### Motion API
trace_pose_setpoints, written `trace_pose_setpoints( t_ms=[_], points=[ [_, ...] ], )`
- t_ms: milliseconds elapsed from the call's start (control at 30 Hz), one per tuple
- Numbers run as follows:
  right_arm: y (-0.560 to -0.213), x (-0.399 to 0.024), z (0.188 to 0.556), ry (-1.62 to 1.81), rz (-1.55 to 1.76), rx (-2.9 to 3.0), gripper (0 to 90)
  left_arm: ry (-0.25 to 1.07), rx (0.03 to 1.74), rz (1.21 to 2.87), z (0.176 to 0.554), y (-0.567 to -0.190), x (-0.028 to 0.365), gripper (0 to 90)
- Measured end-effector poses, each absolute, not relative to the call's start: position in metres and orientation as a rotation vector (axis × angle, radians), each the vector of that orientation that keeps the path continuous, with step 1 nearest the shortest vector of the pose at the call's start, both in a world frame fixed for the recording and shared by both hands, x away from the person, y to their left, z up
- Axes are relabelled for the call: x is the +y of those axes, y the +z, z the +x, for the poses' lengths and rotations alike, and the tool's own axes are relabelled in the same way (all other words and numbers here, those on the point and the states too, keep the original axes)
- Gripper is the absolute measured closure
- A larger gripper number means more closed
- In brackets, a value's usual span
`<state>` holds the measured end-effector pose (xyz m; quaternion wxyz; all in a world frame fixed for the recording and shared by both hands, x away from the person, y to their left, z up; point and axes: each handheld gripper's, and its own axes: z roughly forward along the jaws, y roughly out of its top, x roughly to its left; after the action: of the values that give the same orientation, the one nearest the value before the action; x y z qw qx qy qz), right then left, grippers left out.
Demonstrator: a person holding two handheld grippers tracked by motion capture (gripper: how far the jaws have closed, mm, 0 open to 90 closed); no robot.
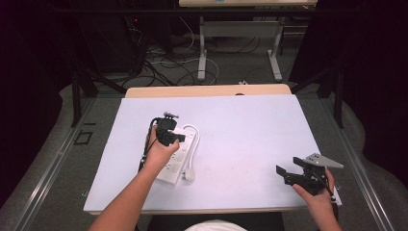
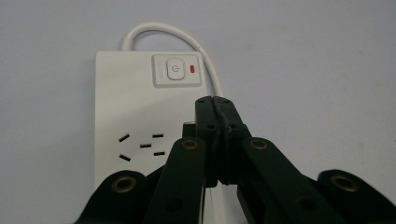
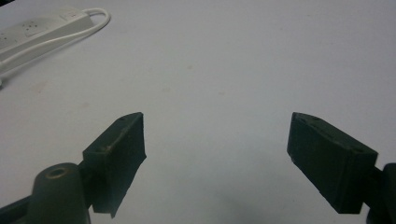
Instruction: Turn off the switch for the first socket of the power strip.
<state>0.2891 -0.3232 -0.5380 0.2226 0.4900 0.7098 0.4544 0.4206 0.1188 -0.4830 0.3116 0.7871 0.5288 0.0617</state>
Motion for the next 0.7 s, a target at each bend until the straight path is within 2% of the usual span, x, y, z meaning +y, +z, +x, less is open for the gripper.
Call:
trace_pose_setpoints(
  t_ms=[700],
  points=[
    [-0.539,-0.322,0.29,1.267,1.351,1.966,18.7,0.123,1.459,2.168,0.426,-0.5,0.112,90.0]
  ],
)
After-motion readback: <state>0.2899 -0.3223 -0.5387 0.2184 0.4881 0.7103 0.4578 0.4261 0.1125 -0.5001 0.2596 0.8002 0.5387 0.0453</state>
